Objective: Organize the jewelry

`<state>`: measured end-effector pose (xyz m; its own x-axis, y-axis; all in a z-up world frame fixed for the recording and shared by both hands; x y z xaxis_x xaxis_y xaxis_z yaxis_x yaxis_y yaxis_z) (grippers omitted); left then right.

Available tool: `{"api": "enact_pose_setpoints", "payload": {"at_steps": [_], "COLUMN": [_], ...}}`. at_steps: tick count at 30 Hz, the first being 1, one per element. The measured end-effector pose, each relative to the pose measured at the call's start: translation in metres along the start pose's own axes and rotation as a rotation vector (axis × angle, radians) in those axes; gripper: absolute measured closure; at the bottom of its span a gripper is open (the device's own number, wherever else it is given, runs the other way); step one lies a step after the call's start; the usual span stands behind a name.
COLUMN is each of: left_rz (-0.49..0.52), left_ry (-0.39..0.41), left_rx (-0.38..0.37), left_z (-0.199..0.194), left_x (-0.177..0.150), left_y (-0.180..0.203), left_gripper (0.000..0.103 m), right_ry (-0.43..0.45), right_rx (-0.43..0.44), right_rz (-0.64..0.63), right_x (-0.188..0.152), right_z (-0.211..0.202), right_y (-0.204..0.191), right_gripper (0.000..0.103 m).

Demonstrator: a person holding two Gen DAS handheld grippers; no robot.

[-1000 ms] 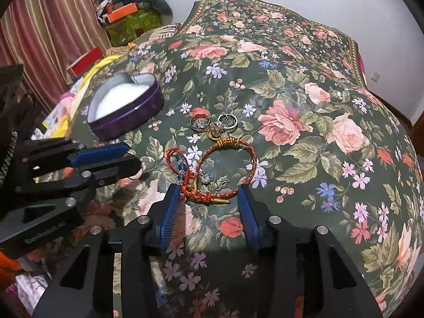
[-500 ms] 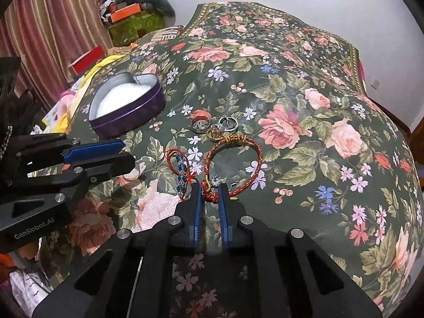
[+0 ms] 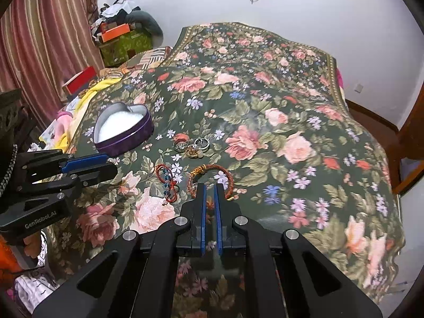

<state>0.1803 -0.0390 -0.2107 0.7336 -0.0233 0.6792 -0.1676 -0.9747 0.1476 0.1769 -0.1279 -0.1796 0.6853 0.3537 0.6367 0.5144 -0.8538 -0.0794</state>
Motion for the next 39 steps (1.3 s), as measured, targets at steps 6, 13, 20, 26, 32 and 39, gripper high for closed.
{"api": "enact_pose_setpoints", "payload": {"at_steps": [6,13,20,26,32,39], "left_rz": [-0.003,-0.012,-0.033,-0.032,-0.025,-0.029], "left_ry": [0.024,0.035,0.018,-0.001,-0.019,-0.036], "left_rx": [0.003,0.017,0.015,0.005,0.001,0.002], "left_z": [-0.014,-0.023,-0.014,0.000,0.014,0.023], "left_x": [0.003,0.001,0.000,0.001,0.001,0.000], "left_y": [0.000,-0.004,-0.012,-0.014,-0.015,-0.017], "left_gripper": [0.086,0.086,0.086,0.086,0.086,0.086], "right_ry": [0.015,-0.042,-0.040,-0.089,-0.160,-0.187], "right_rx": [0.000,-0.039,-0.023,-0.023,-0.013,-0.010], "right_rz": [-0.018,-0.056,-0.002,-0.014,-0.088,-0.172], "right_x": [0.002,-0.004,0.003,0.013,0.013,0.005], "right_z": [-0.014,0.001,0.020,0.047,0.071,0.077], "right_y": [-0.003,-0.010,0.005,0.017,0.015,0.006], "right_gripper": [0.098,0.054,0.052,0.054,0.073,0.097]}}
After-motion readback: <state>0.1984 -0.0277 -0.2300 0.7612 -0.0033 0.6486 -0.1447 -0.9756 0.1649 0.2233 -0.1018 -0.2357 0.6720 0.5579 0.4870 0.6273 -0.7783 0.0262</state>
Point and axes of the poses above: each gripper's, at about its wrist camera, not at the fingertips, and z roughly the way its jaws point, y to its right, x to its top, the point moved 9 cm from there along z, roughly the way its jaws point, and after that the axes turned 1 degree about x, right-handed, at the moved point
